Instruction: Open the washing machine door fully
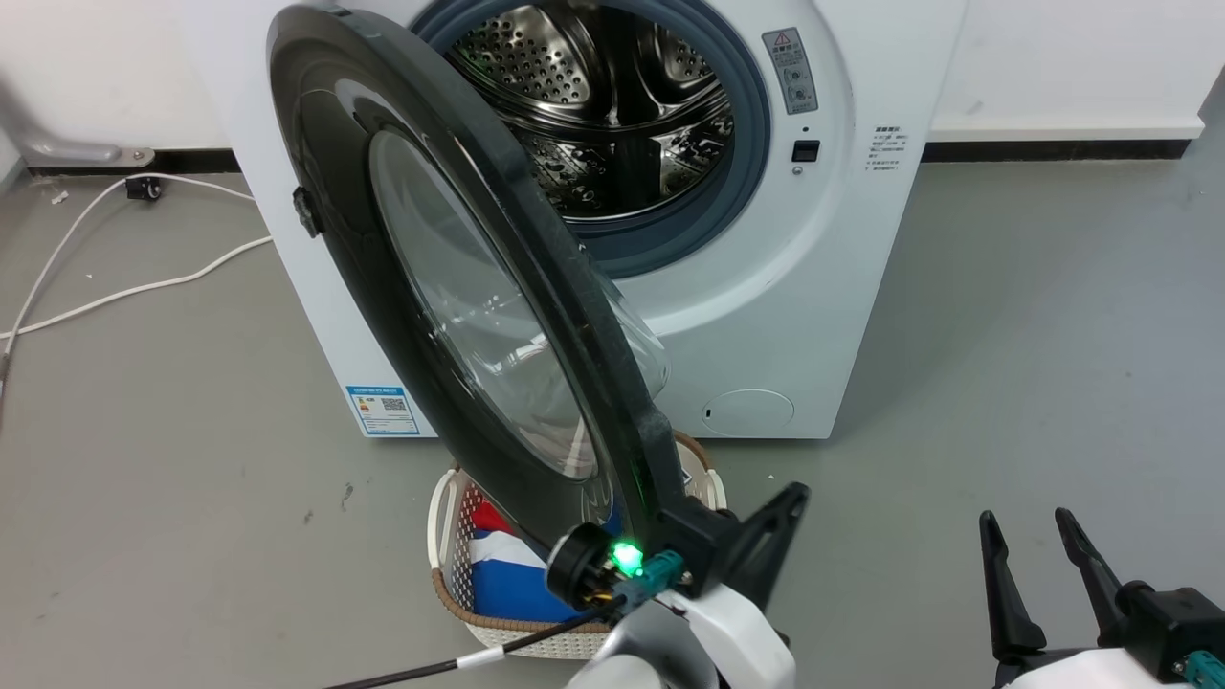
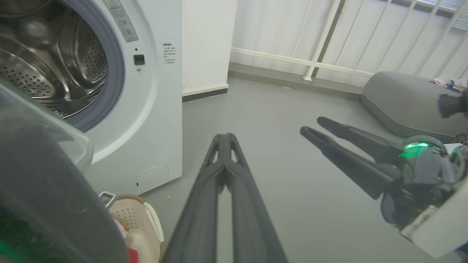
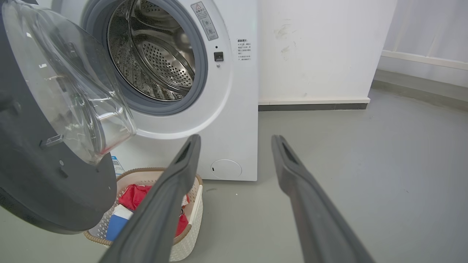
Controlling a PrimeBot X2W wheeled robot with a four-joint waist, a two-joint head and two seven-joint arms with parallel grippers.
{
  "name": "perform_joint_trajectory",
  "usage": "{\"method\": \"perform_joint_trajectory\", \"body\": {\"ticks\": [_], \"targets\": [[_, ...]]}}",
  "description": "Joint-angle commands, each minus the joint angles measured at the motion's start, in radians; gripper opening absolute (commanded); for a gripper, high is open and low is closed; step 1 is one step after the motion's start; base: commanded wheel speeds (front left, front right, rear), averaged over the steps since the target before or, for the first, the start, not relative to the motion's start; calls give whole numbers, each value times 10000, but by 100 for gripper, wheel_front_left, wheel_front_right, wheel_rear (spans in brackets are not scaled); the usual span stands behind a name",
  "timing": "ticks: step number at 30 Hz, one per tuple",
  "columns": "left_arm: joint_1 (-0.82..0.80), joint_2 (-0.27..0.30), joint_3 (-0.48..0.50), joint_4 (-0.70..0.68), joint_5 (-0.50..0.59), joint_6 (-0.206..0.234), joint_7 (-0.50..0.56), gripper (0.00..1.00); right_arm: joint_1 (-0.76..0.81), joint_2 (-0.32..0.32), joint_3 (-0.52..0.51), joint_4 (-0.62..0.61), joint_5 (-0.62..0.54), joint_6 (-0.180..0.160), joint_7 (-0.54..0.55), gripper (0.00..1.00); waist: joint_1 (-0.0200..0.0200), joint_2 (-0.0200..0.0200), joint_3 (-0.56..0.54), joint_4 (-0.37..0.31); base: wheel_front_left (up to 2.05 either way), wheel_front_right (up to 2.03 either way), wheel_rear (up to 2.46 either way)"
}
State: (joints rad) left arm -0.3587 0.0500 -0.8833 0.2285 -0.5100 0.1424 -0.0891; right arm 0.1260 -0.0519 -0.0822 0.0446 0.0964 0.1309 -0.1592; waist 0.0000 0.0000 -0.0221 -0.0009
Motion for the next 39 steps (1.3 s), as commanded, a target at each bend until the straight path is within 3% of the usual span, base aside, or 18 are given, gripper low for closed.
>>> {"method": "perform_joint_trajectory", "body": {"ticks": [1, 10, 17, 31, 32, 39], "targets": [[-194, 5, 107, 289, -75, 108, -176, 0, -155, 25, 15, 42, 74, -2, -81, 100, 0, 0, 29, -34, 0, 0, 0], [-418, 13, 667, 1523, -566, 512, -898, 0, -231, 26, 34, 205, 120, -2, -98, 100, 0, 0, 85, -43, 0, 0, 0], [-109, 405, 1076, 1452, -670, 838, -1192, 0, -213, 26, 28, 350, 201, -2, -129, 100, 0, 0, 69, 111, 0, 0, 0], [1292, 1916, 1434, -1465, -307, 2142, -936, 0, -100, 25, -179, 643, 299, -2, -177, 100, 0, 0, 49, 798, 0, 0, 0], [1494, 2151, 1542, -2046, -249, 2394, -897, 0, -106, 25, -231, 696, 267, -2, -174, 100, 0, 0, 22, 954, 0, 0, 0], [2116, 2790, 1793, -3277, -132, 3044, -644, 0, -164, 25, -344, 778, 227, -2, -140, 100, 0, 0, -16, 1565, 0, 0, 0]]}}
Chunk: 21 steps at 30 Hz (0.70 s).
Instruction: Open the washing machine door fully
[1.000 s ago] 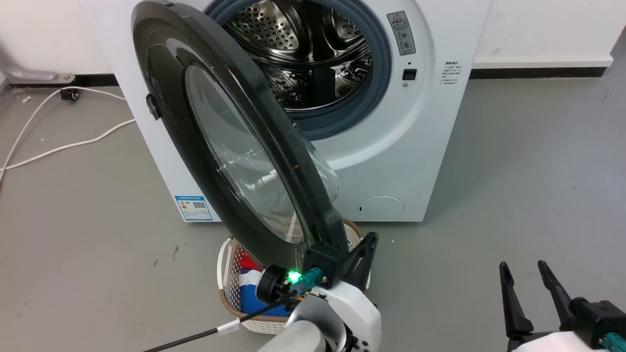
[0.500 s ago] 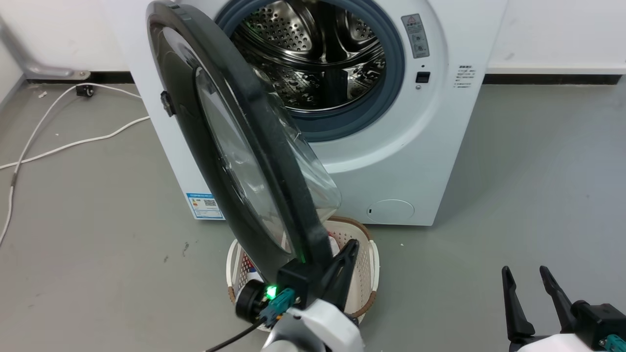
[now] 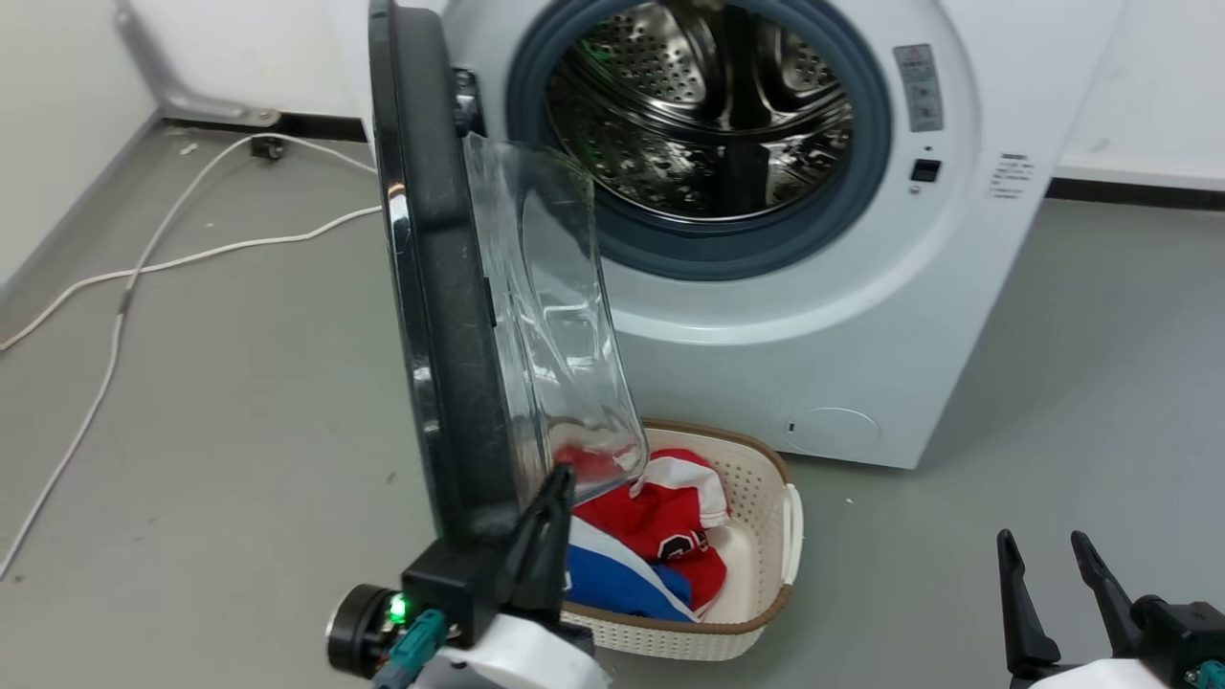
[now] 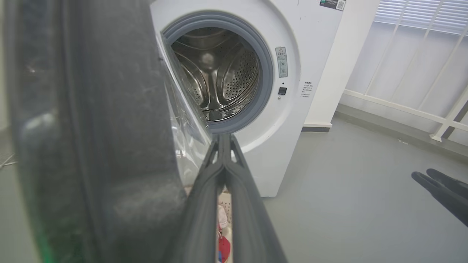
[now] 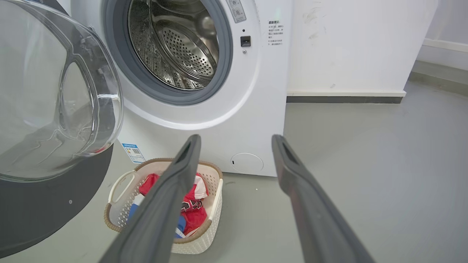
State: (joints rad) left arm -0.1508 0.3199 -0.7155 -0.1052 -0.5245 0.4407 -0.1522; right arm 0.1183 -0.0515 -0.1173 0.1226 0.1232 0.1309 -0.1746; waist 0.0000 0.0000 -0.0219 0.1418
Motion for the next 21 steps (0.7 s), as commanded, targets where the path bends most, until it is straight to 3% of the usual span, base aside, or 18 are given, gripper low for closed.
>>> {"method": "perform_joint_trajectory", "body": {"ticks": [1, 8, 11, 21], "targets": [[133, 206, 169, -78, 22, 158, 40, 0, -66, 19, -9, 15, -28, -2, 25, 100, 0, 0, -27, 259, 0, 0, 0], [789, 997, 927, -589, -240, 672, 87, 0, -157, 19, -147, -59, 3, -2, 77, 100, 0, 0, 76, 1348, 0, 0, 0], [850, 1187, 1249, -471, -399, 672, -30, 0, -183, 18, -182, -104, -72, -2, 129, 100, 0, 0, 143, 1594, 0, 0, 0], [503, 1616, 2593, 1027, -1345, -438, -867, 0, -291, 16, -99, -443, -261, -2, 508, 100, 0, 0, 619, 1759, 0, 0, 0]]}}
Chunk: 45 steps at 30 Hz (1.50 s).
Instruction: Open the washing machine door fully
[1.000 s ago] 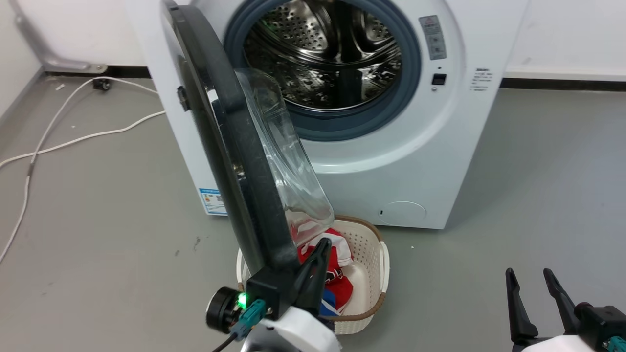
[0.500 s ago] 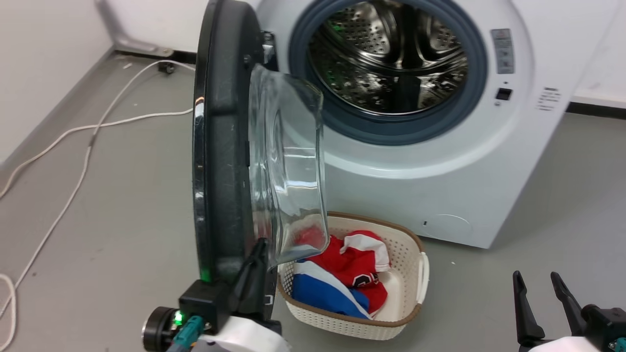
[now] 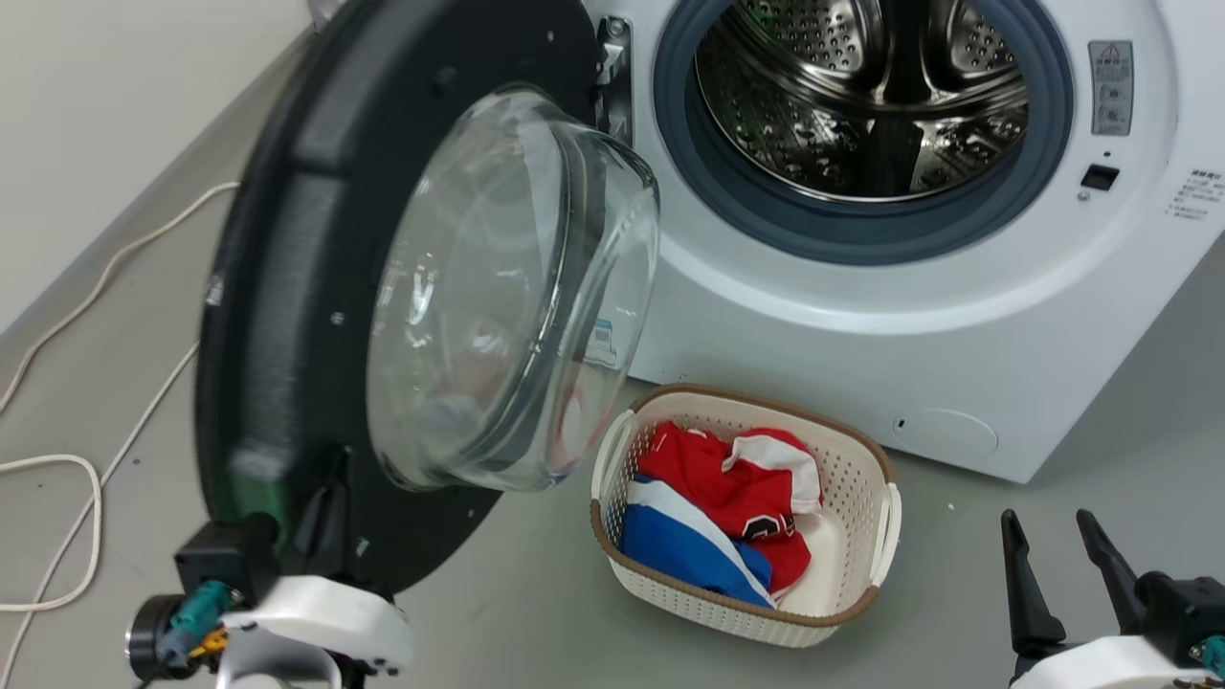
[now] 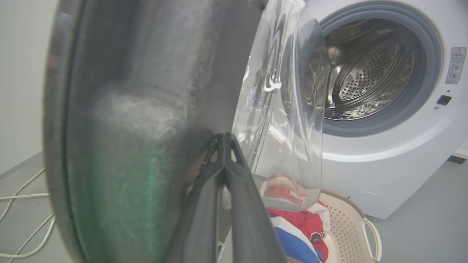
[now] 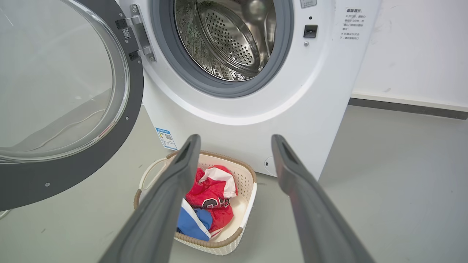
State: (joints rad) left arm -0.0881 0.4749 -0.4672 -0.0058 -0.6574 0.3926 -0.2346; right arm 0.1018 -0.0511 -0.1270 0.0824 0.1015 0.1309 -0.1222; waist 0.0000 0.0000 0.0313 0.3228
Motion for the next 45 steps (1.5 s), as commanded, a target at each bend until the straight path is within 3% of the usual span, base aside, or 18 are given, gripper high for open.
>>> {"method": "perform_joint_trajectory", "body": {"ticks": [1, 7, 13, 23, 32, 45], "targets": [[-235, 39, 270, 196, -77, -109, -118, 0, -169, 13, -11, -98, -74, -2, 44, 100, 0, 0, 182, -89, 0, 0, 0], [-666, -25, 1319, 1071, -181, -725, -301, 0, -379, -64, -69, -397, -159, -2, 244, 100, 0, 0, 818, -369, 0, 0, 0], [-1026, -265, 2994, 1593, 140, -1374, -315, 0, -603, -282, -54, -567, -37, -2, 397, 100, 0, 0, 1409, -609, 0, 0, 0], [-1330, -301, 4989, 2808, 559, -2349, -305, 0, -831, -434, -77, -493, 52, -2, 449, 100, 0, 0, 1683, -766, 0, 0, 0], [-1939, -123, 5355, 3895, 822, -2903, -306, 0, -905, -435, -85, -441, -9, -2, 472, 100, 0, 0, 1625, -736, 0, 0, 0], [-687, -678, 5147, 3127, 1632, -2749, -307, 0, -412, -118, 14, 18, 52, -2, 176, 100, 0, 0, 326, -771, 0, 0, 0]]}}
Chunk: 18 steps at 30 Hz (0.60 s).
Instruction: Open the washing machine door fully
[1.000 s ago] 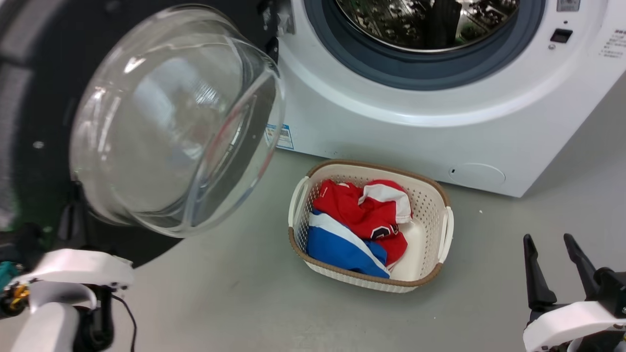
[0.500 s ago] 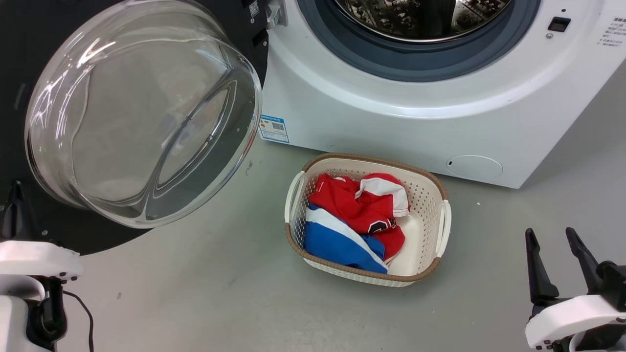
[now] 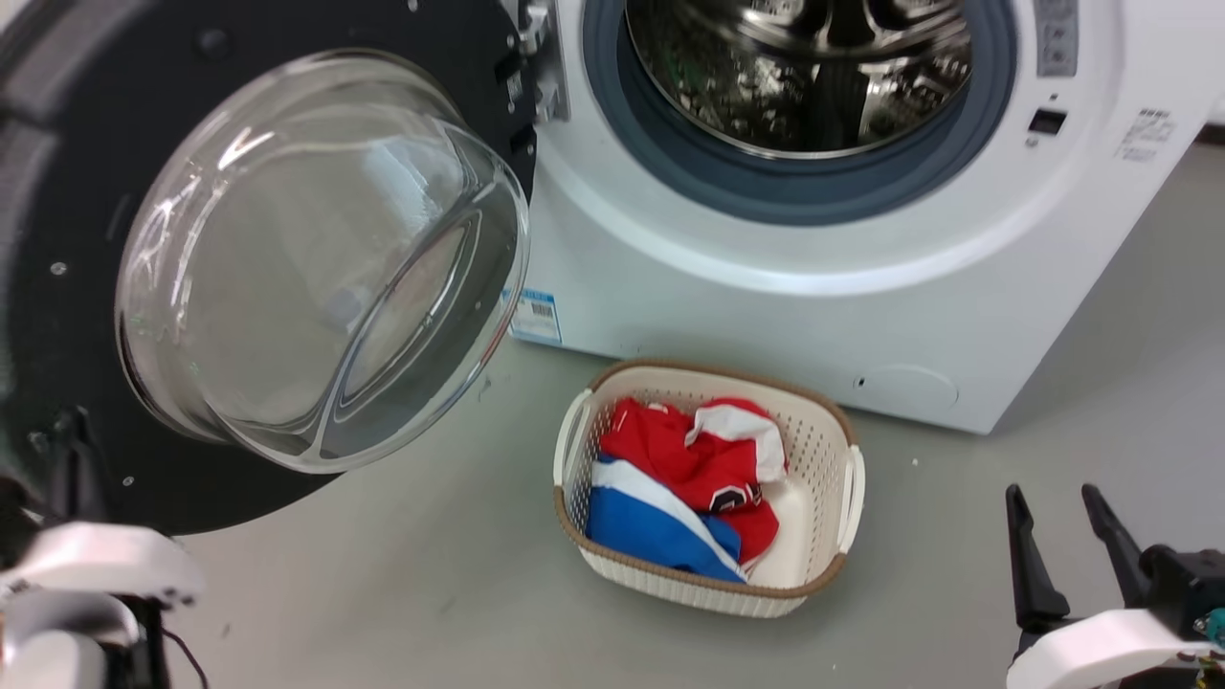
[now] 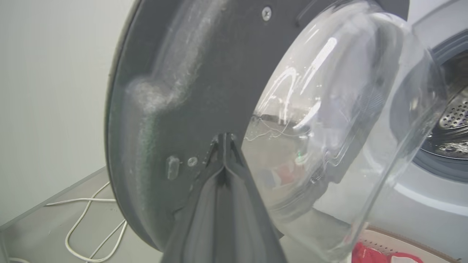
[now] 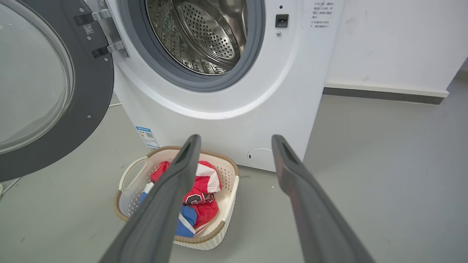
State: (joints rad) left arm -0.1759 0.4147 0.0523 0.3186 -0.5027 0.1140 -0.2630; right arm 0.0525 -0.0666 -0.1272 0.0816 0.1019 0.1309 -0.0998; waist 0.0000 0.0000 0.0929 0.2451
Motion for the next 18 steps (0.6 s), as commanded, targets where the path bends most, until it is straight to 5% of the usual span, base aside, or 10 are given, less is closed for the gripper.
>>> {"method": "perform_joint_trajectory", "body": {"ticks": [1, 18], "targets": [[366, -114, -86, -306, 160, 103, -23, 0, 131, 62, 25, 71, 49, -2, -54, 100, 0, 0, -405, 3, 0, 0, 0], [2731, -1597, -1860, -2979, 784, 774, 481, 0, 513, 171, 133, 273, 167, -2, -161, 100, 0, 0, -1262, -451, 0, 0, 0]]}}
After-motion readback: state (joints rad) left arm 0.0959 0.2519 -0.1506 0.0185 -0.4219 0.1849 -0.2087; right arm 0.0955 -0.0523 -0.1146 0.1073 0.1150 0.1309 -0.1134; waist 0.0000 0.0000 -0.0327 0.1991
